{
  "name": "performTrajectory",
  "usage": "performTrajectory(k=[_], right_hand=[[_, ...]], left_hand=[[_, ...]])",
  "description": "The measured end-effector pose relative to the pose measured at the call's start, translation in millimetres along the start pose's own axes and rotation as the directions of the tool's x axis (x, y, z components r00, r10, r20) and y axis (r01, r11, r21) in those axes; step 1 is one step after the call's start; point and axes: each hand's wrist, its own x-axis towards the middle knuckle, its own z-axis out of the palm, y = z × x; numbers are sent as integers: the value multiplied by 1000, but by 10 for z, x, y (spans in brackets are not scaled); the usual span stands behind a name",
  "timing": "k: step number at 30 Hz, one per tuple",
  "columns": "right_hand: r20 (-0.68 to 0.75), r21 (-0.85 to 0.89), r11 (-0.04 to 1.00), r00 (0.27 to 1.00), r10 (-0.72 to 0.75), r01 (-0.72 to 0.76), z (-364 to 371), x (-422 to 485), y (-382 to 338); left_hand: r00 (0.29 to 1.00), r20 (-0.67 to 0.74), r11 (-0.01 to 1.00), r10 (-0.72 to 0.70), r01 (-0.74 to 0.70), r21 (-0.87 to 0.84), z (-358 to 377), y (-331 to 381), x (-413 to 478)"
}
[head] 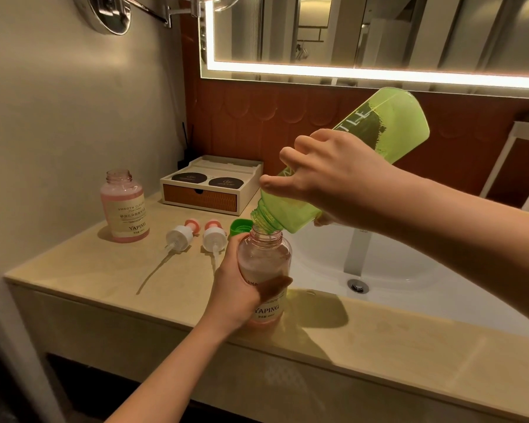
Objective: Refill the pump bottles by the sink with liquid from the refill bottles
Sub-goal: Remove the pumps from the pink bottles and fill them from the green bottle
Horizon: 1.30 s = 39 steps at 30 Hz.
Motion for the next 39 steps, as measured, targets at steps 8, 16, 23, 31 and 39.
performTrajectory(k=[8, 16, 23, 31, 39], right_hand=[[-11, 41, 998, 999, 47, -47, 47, -38, -31], [19, 306, 937, 985, 169, -167, 221, -82, -63], [33, 530, 816, 967, 251, -230, 410, -142, -106], [164, 908, 322, 935, 314, -267, 694, -263, -273], [215, 976, -114, 888, 407, -184, 822, -275, -584]], left_hand=[[1000, 1, 1000, 20, -20, 4, 4, 17, -35], [999, 1, 998, 49, -49, 29, -15, 14, -76], [1000, 7, 999, 31, -31, 33, -6, 29, -88], [999, -3, 998, 37, -37, 52, -7, 37, -89], [998, -28, 996, 62, -60, 63, -24, 60, -96]])
